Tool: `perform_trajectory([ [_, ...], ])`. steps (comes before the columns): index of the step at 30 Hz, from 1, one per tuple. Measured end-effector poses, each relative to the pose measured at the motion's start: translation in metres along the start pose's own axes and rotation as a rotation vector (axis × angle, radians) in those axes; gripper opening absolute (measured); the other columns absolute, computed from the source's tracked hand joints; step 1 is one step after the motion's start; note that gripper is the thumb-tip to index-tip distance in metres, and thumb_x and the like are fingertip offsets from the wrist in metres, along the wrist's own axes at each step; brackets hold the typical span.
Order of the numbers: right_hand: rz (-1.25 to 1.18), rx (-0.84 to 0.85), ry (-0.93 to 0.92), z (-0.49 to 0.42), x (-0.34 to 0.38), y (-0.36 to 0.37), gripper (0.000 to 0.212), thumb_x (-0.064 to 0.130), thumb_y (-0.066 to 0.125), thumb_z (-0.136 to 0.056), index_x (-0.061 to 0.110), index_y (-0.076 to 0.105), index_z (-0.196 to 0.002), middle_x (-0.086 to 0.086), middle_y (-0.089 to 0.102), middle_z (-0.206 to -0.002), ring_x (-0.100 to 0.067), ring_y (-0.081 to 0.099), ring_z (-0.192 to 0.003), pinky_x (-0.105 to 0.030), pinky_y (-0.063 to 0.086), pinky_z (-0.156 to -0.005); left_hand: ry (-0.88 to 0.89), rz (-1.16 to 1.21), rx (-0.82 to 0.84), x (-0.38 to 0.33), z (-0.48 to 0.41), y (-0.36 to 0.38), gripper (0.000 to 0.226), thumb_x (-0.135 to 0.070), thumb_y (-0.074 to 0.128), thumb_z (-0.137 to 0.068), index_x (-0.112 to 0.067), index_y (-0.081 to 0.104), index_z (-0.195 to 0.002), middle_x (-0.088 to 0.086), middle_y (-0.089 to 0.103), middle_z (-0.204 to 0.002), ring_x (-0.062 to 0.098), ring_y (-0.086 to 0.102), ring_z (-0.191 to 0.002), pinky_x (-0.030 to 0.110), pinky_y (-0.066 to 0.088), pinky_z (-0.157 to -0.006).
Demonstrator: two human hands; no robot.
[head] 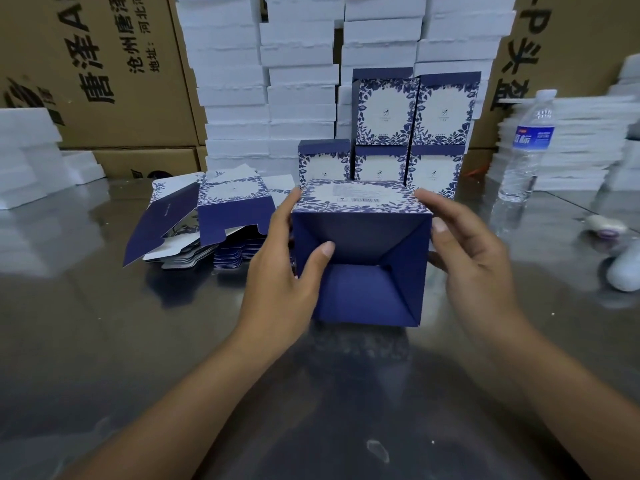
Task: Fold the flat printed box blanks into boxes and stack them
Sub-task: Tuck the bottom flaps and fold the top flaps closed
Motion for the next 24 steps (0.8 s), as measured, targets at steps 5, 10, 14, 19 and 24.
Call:
perform_trajectory([
  [5, 0.015, -0.048, 0.146, -0.003, -0.004, 0.001, 0.031, 0.036, 0.051, -0.088, 0.032, 0.053, -0.119, 0.02, 0.057, -0.121, 0.006, 0.054, -0.111, -0.014, 0.044, -0.095, -0.057, 0.166, 0.112, 0.004, -0.003, 0.001, 0.052, -0.023, 0.043, -0.1, -0.043, 0.022, -0.143, -0.037, 0.052, -0.094, -0.018, 0.05, -0.092, 0.013, 0.038, -0.089],
  [10, 0.113, -0.002, 0.477, -0.002, -0.014, 0.004, 0.116, 0.094, 0.047, -0.035, 0.038, 0.043, -0.136, 0.019, 0.049, -0.137, -0.001, 0.045, -0.125, -0.033, 0.035, -0.106, -0.113, 0.3, 0.117, -0.005, -0.004, -0.003, 0.048, -0.02, 0.038, -0.101, -0.057, 0.025, -0.129, -0.036, 0.038, -0.138, -0.014, 0.034, -0.129, 0.03, 0.028, -0.115],
  [14, -0.042, 0.033, 0.585, -0.001, -0.015, 0.004, 0.104, 0.093, 0.053, -0.039, 0.042, 0.052, -0.129, 0.021, 0.056, -0.129, -0.005, 0.053, -0.12, -0.042, 0.04, -0.105, -0.133, 0.331, 0.114, -0.01, -0.004, -0.005, 0.038, -0.045, 0.037, -0.092, -0.063, 0.03, -0.125, -0.024, 0.036, -0.147, 0.001, 0.031, -0.138, 0.043, 0.028, -0.115],
  [19, -0.258, -0.145, 0.476, -0.004, -0.012, 0.001, 0.024, 0.036, 0.059, -0.086, 0.024, 0.063, -0.105, 0.016, 0.07, -0.102, 0.003, 0.066, -0.092, -0.023, 0.056, -0.069, -0.199, 0.423, 0.043, -0.006, -0.01, -0.008, 0.031, -0.032, 0.035, -0.102, -0.046, 0.045, -0.127, -0.017, 0.059, -0.126, 0.004, 0.057, -0.115, 0.041, 0.047, -0.099],
  [24, -0.1, -0.233, 0.532, -0.006, -0.015, -0.003, 0.078, 0.04, 0.072, -0.067, 0.021, 0.042, -0.137, 0.004, 0.046, -0.139, -0.007, 0.048, -0.122, -0.04, 0.036, -0.108, -0.427, 0.641, -0.031, 0.004, -0.017, -0.007, 0.025, -0.023, 0.032, -0.104, -0.03, 0.056, -0.108, -0.018, 0.07, -0.096, 0.003, 0.067, -0.086, 0.027, 0.054, -0.068],
])
Point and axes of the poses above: each hand's wrist, its own z-axis away from the middle knuckle, its own y-axis out of the palm, x = y × z, the point moved 1 cm from there along -z, towards the middle knuckle
